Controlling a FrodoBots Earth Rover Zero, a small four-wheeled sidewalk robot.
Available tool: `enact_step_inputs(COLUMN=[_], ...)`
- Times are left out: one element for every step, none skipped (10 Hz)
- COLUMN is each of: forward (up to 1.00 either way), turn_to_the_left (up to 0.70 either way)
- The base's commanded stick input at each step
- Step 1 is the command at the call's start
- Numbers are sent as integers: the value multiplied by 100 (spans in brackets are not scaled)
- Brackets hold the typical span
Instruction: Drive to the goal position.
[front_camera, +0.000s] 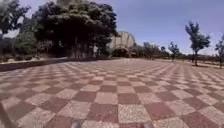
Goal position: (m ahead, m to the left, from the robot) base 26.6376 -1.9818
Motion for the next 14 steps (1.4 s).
enact_step_inputs(forward=[70,70,70,70,70,70,70,70,70,70,70,70,70,70], turn_to_the_left=[0,0,0,0,0,0,0,0,0,0,0,0,0,0])
